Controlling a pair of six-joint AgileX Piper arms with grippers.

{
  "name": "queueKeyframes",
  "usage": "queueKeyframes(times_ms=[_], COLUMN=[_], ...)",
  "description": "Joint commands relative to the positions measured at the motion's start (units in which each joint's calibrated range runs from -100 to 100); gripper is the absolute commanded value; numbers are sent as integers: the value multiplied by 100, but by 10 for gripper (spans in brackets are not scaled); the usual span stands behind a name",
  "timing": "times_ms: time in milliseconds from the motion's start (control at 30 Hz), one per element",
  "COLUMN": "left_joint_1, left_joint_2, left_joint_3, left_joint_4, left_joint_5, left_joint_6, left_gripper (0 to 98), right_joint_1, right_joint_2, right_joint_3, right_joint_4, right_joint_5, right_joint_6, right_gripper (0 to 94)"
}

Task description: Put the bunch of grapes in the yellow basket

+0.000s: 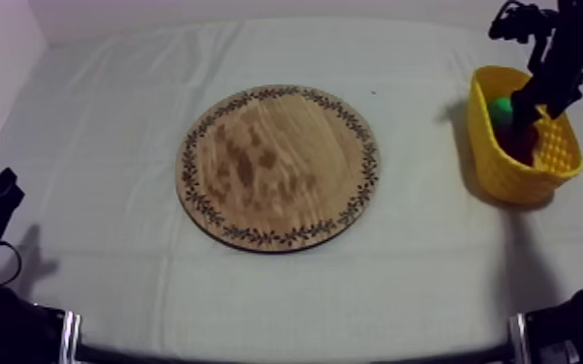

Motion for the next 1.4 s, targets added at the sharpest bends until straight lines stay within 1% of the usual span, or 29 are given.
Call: queueKeyframes(times_ms=[0,67,167,300,367,467,633,700,833,1000,1167,1300,1367], left_joint_1=[-1,-1,-1,-1,-1,-1,-1,-1,-1,-1,-1,-1,-1], left_joint_2=[3,3,3,3,3,3,3,3,3,3,3,3,3], left_joint_3=[4,4,4,4,4,4,4,4,4,4,4,4,4], left_joint_4=[1,1,1,1,1,1,1,1,1,1,1,1,1], left_joint_5=[3,3,3,3,3,3,3,3,3,3,3,3,3], left_joint_6=[0,0,0,0,0,0,0,0,0,0,0,0,0], left_gripper=[0,0,0,0,0,0,0,0,0,0,0,0,0], right_joint_1=[36,60,75,72,56,9,-74,-96,-180,-352,-466,-558,-563], right_joint_2=[20,10,-80,-369,-584,-975,-1731,-2069,-2737,-3537,-4210,-4690,-4926], right_joint_3=[-54,-78,-58,91,203,418,918,1179,1789,2421,2757,3030,3184], right_joint_4=[-1,9,36,74,95,149,200,198,206,195,-30,-309,-526], right_joint_5=[12,-4,-30,-145,-223,-398,-891,-1141,-1628,-2070,-2367,-2631,-2741], right_joint_6=[13,15,7,7,16,-1,-127,-195,-336,-467,-455,-476,-555], right_gripper=[758,788,804,794,765,674,456,383,282,163,49,14,8])
